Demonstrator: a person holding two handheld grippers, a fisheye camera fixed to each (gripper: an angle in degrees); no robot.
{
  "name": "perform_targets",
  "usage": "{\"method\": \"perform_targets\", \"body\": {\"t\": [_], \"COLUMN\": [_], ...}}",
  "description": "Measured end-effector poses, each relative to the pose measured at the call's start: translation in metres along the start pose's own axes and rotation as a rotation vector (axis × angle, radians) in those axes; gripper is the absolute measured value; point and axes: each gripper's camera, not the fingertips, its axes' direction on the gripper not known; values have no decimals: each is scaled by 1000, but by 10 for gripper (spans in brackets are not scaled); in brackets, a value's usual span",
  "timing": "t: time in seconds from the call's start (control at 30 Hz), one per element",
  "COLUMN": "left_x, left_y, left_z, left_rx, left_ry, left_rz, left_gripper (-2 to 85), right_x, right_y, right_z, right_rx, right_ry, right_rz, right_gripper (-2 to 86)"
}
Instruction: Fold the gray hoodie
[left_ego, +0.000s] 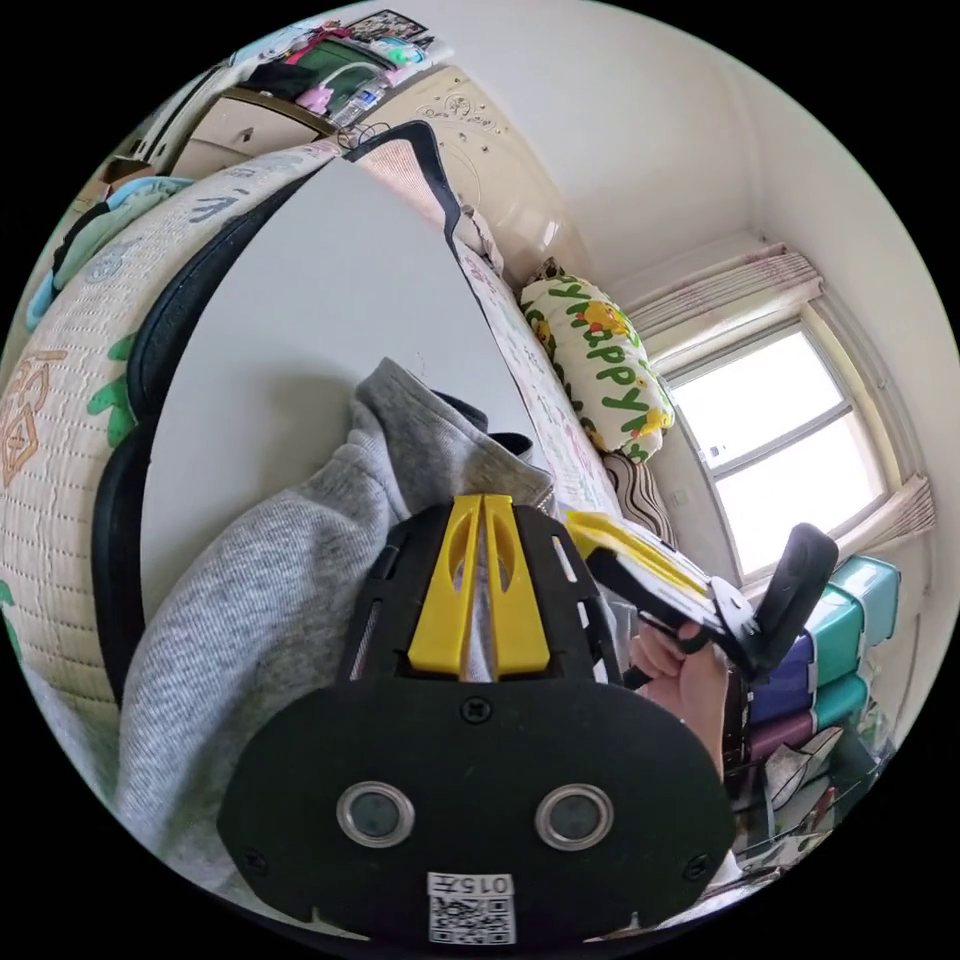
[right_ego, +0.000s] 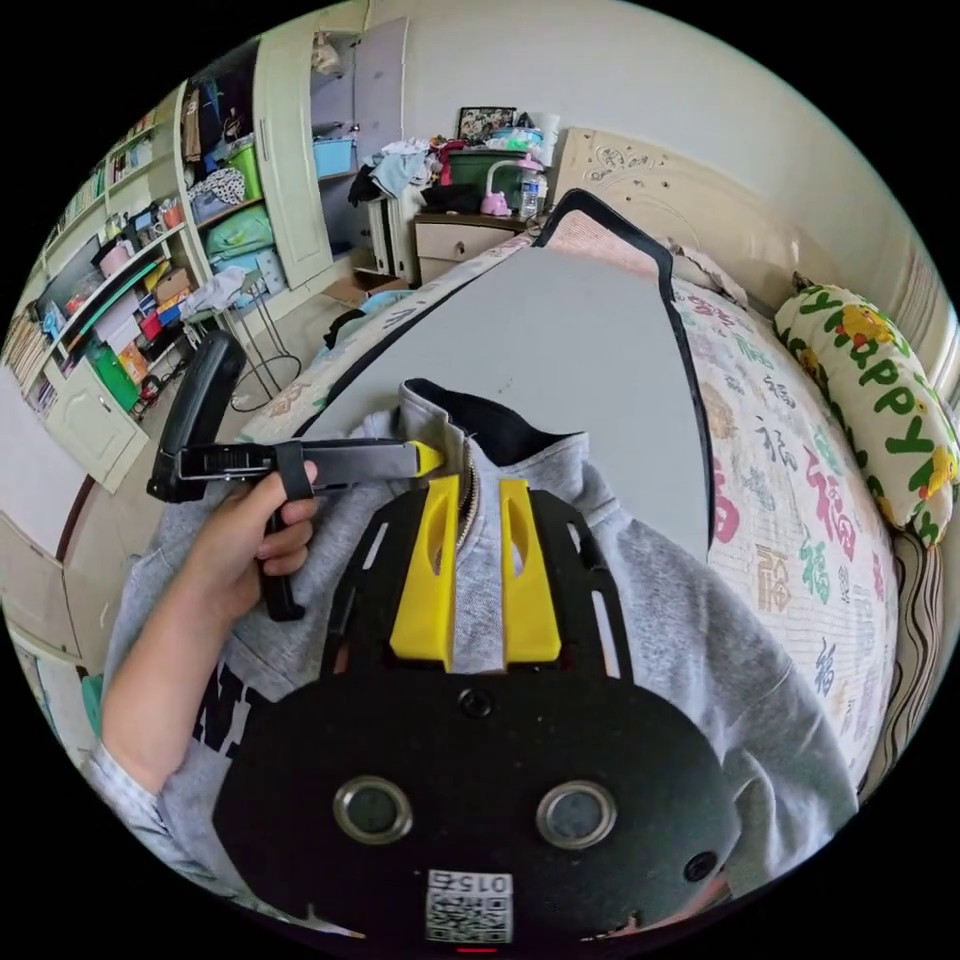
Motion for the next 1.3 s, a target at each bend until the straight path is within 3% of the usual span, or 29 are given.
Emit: {"method": "perform_targets", "body": {"t": [0.2,0.33,0.43,0.67,0.8,0.87,0.93,1.03,1.17,1.3], "left_x": [40,60,63,60,58,50,50,42,29,35], "left_y": [5,3,-7,-14,-7,-3,1,-3,-19,-39], "left_z": [3,22,38,46,4,-23,-42,-35,-18,-5], "left_rx": [23,-49,-109,-111,80,202,271,220,115,20], "left_ry": [-49,-86,-203,-208,-63,-72,-205,-358,-232,-275], "left_rz": [162,219,162,117,149,74,85,75,69,142], "left_gripper": [-9,-9,-9,-9,-7,-5,3,66,114,128], "right_x": [0,-18,-25,-25,-4,14,37,52,56,49], "right_y": [5,2,-2,-18,-16,-16,-18,-21,-34,-59], "right_z": [22,51,66,76,41,25,21,35,54,59], "right_rx": [-136,-142,-109,-112,49,93,70,23,1,41], "right_ry": [-54,36,81,77,136,172,194,144,121,73], "right_rz": [-115,-139,-128,-136,-81,-29,29,53,54,-1], "right_gripper": [-8,-10,-10,-10,-8,-4,13,64,95,94]}}
